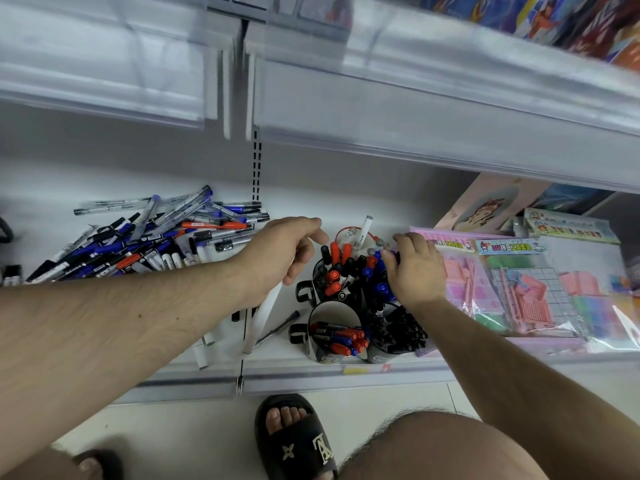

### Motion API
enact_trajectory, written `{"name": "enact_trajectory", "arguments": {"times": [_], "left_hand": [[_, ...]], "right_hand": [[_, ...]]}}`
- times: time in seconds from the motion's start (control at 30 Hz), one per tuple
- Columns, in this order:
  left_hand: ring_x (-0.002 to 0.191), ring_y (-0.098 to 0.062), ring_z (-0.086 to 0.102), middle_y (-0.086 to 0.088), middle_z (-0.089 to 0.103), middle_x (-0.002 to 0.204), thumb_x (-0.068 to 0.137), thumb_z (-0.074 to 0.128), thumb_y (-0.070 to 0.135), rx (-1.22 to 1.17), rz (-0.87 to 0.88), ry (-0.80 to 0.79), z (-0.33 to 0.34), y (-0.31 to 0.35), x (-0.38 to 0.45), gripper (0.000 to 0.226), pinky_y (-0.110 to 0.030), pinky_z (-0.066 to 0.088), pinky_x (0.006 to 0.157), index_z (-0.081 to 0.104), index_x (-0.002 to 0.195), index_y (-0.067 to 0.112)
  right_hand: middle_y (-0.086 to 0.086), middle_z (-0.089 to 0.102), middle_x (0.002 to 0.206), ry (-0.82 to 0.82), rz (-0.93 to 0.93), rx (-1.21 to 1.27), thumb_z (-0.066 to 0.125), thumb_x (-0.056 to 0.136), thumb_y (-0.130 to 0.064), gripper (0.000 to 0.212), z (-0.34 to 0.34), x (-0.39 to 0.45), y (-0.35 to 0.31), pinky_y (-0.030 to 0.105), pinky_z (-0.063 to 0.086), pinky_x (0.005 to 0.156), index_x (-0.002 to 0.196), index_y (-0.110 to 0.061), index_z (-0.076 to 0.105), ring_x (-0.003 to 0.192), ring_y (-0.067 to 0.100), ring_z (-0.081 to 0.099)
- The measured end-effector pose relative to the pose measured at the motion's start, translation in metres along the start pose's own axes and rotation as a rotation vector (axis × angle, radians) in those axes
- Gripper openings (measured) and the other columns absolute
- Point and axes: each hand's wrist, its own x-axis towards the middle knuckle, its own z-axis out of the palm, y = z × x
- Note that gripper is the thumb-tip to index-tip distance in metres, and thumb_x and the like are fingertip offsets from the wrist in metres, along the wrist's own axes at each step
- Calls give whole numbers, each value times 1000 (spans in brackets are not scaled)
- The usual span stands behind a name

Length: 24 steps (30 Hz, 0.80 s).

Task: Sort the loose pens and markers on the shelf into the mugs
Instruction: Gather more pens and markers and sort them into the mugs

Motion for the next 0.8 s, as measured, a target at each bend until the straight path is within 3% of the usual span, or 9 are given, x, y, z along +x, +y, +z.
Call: {"name": "enact_trajectory", "arguments": {"times": [0.13,0.27,0.33,0.43,0.53,0.63,0.8], "left_hand": [[50,-17,34,-1,45,59,102,39,30,-10,-5,-4,2,1,-1,36,-30,30,50,64,97,6],[50,-17,34,-2,44,60,102,39,30,-8,1,-4,4,3,-2,35,-29,32,50,64,96,6],[48,-17,34,-1,45,58,102,40,30,-16,4,-10,4,3,-2,35,-31,32,53,65,95,7],[44,-15,34,1,45,56,102,40,30,-6,-4,-13,2,1,-1,34,-38,32,63,65,95,7],[44,-14,34,0,45,58,101,40,30,-8,-12,-3,0,0,0,34,-35,31,58,64,95,7],[47,-16,34,0,44,59,101,41,31,-19,-12,5,-2,0,0,34,-30,29,51,65,94,7],[45,-17,34,-4,46,60,102,35,36,-102,-5,-4,-3,2,1,44,-25,33,43,65,93,6]], "right_hand": [[18,55,125,-192,-176,65,58,92,-12,36,-8,1,1,44,51,92,127,-3,58,107,36,58],[17,48,137,-202,80,192,52,95,-8,40,-15,4,10,41,48,99,135,-4,51,118,34,54],[14,42,146,-309,-3,201,53,93,-11,50,-13,-4,8,42,42,108,142,-11,44,129,32,48],[4,11,164,-552,-188,52,48,97,-32,68,3,-19,3,47,7,123,156,-20,16,150,24,10],[-3,-21,162,-626,-67,-92,24,99,-59,73,11,-19,4,50,-11,120,156,-28,-10,149,19,-18],[-3,-26,160,-611,9,-48,19,96,-66,79,7,-17,-1,46,-16,118,155,-26,-15,148,17,-23],[-3,-24,161,-742,48,7,16,94,-70,84,-9,-10,-7,49,-14,119,155,-23,-16,148,15,-22]]}}
